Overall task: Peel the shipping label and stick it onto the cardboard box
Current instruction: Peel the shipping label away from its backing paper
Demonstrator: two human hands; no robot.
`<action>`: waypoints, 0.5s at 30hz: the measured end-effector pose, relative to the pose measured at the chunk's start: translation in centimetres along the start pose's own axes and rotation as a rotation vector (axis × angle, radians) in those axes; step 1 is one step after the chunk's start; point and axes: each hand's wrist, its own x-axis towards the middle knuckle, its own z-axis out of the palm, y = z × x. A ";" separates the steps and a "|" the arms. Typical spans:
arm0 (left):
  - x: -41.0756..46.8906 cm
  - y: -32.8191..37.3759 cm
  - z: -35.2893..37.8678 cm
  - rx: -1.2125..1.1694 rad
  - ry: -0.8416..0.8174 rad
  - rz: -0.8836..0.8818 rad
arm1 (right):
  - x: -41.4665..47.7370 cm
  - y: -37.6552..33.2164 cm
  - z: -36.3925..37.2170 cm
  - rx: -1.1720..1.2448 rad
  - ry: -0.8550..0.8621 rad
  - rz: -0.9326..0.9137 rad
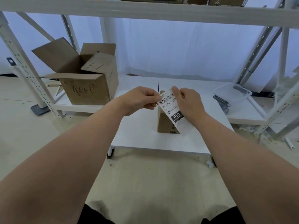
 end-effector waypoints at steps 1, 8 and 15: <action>0.1 0.0 0.0 0.018 0.005 -0.002 | 0.0 0.2 -0.1 -0.032 -0.002 0.010; 0.4 0.1 0.1 0.087 0.234 0.021 | 0.2 -0.2 -0.3 -0.096 0.123 0.089; 0.3 -0.4 -0.1 0.150 0.412 0.042 | 0.1 -1.5 0.3 -0.121 0.005 -0.153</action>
